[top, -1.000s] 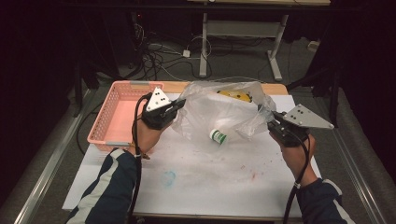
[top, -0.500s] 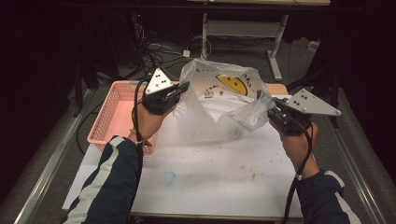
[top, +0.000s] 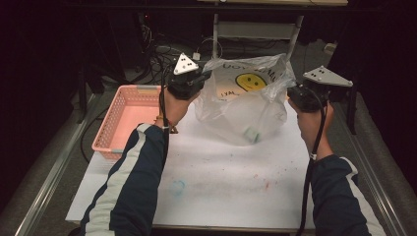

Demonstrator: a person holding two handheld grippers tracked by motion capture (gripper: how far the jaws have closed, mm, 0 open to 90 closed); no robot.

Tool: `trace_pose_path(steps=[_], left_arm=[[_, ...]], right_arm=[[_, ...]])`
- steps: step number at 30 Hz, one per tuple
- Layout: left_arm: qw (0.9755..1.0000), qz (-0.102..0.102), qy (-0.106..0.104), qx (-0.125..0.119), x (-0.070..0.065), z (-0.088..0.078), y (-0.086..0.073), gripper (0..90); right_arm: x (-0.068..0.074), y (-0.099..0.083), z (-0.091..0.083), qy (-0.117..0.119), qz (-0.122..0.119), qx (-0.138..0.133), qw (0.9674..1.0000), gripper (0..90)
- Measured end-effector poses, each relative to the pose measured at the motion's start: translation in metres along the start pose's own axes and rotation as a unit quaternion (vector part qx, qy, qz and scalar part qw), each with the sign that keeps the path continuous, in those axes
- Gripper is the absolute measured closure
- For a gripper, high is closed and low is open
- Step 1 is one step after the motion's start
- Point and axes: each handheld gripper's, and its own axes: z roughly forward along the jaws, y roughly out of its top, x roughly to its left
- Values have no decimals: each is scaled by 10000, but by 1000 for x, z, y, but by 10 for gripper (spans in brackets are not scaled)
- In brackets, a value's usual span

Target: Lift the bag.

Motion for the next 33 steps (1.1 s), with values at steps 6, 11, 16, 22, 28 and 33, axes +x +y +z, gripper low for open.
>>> trace_pose_path(steps=[6, 11, 16, 22, 28, 33], left_arm=[[9996, 41, 258, 94, 8, 11, 8, 853], [9991, -90, 395, 153, 20, 22, 11, 851], [9975, -169, 612, 323, 24, 40, 2, 689], [9950, -236, 855, 449, 26, 49, -3, 483], [9936, -162, 1094, 228, 29, 40, 9, 467], [9941, -221, 1056, 143, 28, 25, 10, 405]], right_arm=[[-8, 3, 17, -227, 26, 207, 9995, 900], [-21, 9, 32, -379, 160, 363, 9985, 900], [-31, 8, 50, -537, 172, 529, 9970, 900], [-42, -5, 71, -742, 184, 847, 9935, 900], [-53, -12, 81, -957, 178, 1017, 9900, 900], [-60, -9, 87, -1133, 58, 1223, 9860, 900]])
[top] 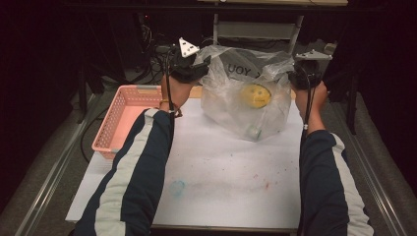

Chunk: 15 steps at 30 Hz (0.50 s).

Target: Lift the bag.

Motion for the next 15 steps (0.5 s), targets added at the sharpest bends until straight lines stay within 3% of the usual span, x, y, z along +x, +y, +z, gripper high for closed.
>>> trace_pose_path(steps=[2, 5, 8, 12, 15], left_arm=[[9999, -22, -33, -101, -1, -8, -5, 403], [9996, 111, -112, -221, -7, -22, -14, 380], [9988, 103, -312, -354, -14, -33, -26, 380], [9972, 241, -646, -291, -30, -38, -45, 364], [9951, 431, -881, -85, -45, -30, -59, 363]], right_arm=[[-6, 0, 2, -128, 26, 48, 9999, 900], [-16, -5, 5, -323, 113, 196, 9992, 900], [-27, -11, 7, -532, 168, 328, 9979, 900], [-37, -12, 4, -708, 199, 391, 9965, 900], [-38, -15, 5, -624, 184, 423, 9970, 900]])
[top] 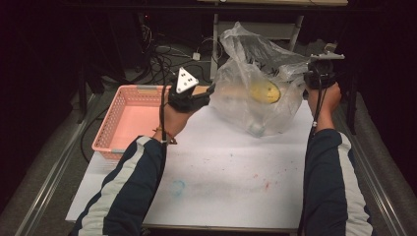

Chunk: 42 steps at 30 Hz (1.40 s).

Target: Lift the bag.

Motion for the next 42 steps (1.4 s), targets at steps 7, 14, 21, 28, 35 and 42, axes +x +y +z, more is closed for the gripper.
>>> trace_pose_path(steps=[7, 14, 21, 28, 35, 42], left_arm=[[9983, 179, -413, 374, -24, 27, -20, 421], [9974, 156, -521, 469, -30, 30, -30, 435], [9967, 302, -509, 561, -30, 20, -34, 410], [9966, 559, -339, 507, -32, -11, -47, 241], [9960, 727, -334, 407, -37, -40, -65, 209], [9952, 814, -274, 476, -37, -46, -77, 208]], right_arm=[[8, -3, -6, 139, 42, -129, 9998, 795], [12, 2, -34, 667, -60, -547, 9963, 595], [17, 0, -59, 911, -153, -910, 9915, 497], [38, -15, -90, 1370, -519, -1277, 9809, 428], [70, -49, -116, 1688, -943, -1579, 9683, 376], [88, -75, -124, 1935, -1017, -1593, 9627, 347]])
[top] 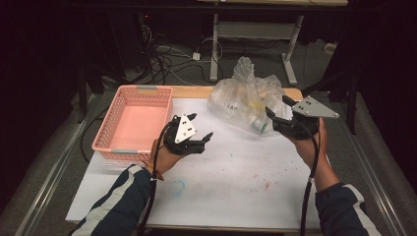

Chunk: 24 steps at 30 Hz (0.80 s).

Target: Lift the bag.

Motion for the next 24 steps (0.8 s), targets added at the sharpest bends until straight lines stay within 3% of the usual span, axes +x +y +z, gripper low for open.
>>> trace_pose_path(steps=[3, 14, 24], left_arm=[[10000, -38, 52, 57, 2, 0, -4, 208], [9989, -170, 425, -128, 20, -16, -11, 208], [9978, -366, 529, -164, 36, -36, -23, 190]], right_arm=[[5, -6, -1, 51, 18, 21, 10000, 346], [19, -29, -5, 285, 114, 42, 9995, 303], [24, -45, -17, 443, 247, 8, 9987, 251]])
